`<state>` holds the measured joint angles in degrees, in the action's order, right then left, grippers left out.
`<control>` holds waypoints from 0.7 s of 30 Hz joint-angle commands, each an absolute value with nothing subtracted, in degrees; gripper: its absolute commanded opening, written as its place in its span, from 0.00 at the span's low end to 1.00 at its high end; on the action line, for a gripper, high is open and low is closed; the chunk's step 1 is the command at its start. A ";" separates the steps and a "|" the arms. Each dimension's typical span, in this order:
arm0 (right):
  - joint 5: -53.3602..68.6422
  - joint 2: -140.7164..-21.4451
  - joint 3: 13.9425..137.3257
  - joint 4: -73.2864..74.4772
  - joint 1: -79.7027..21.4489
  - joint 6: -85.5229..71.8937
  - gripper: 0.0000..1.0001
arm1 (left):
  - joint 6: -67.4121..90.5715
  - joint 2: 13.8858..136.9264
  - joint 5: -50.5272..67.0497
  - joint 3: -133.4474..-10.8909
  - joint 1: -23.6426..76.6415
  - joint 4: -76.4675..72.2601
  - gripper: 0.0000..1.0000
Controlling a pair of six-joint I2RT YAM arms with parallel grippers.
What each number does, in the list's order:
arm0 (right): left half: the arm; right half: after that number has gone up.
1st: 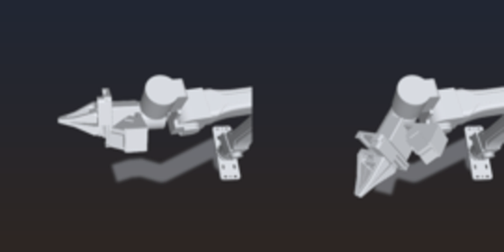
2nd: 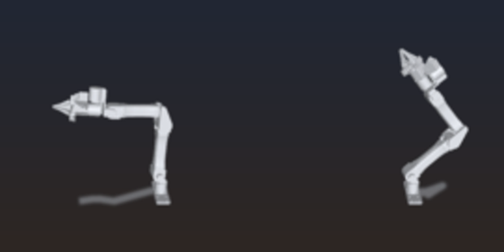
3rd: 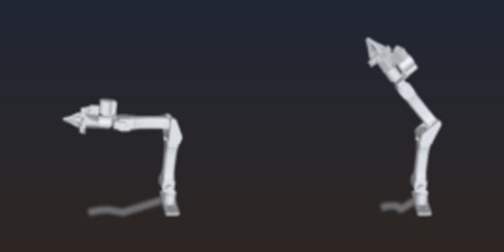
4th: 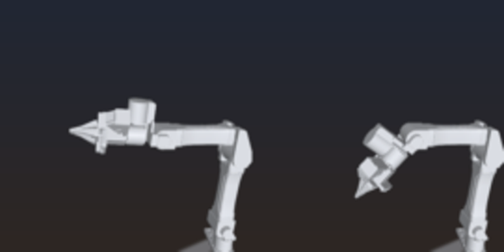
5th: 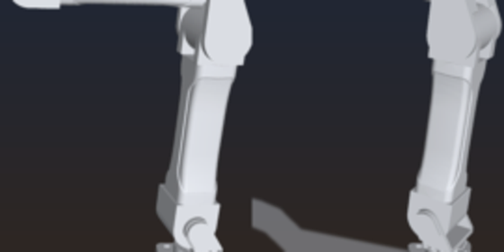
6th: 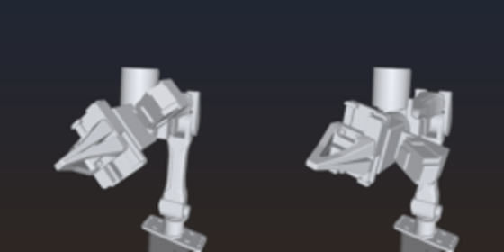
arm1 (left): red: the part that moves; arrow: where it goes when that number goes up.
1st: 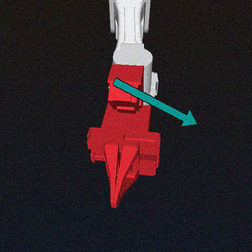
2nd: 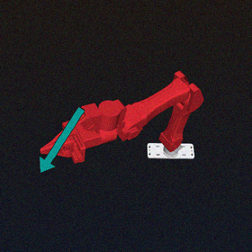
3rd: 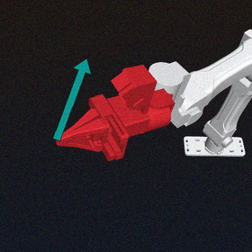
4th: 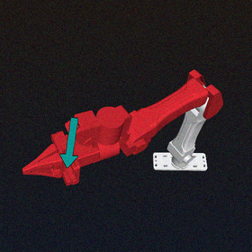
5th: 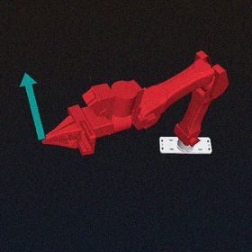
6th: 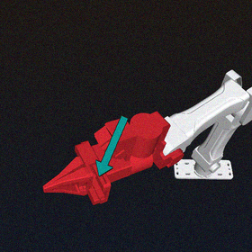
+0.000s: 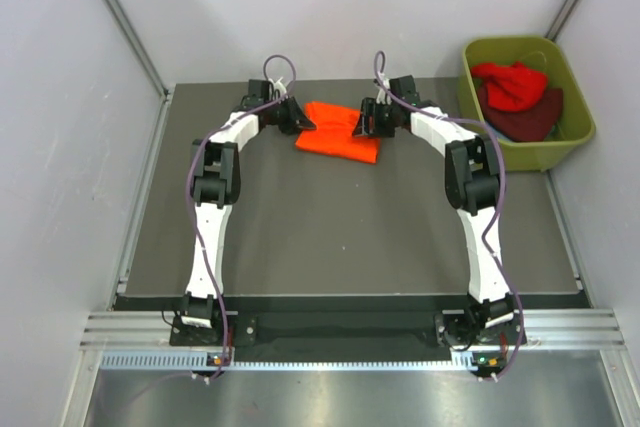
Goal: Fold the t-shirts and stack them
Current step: Neatly place the folded tshirt to the corner
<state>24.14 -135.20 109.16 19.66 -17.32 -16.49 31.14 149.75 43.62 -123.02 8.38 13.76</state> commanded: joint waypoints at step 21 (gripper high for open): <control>20.13 -122.17 106.44 21.18 -13.62 -10.37 0.64 | 11.00 132.73 29.36 -120.15 -2.63 30.23 0.00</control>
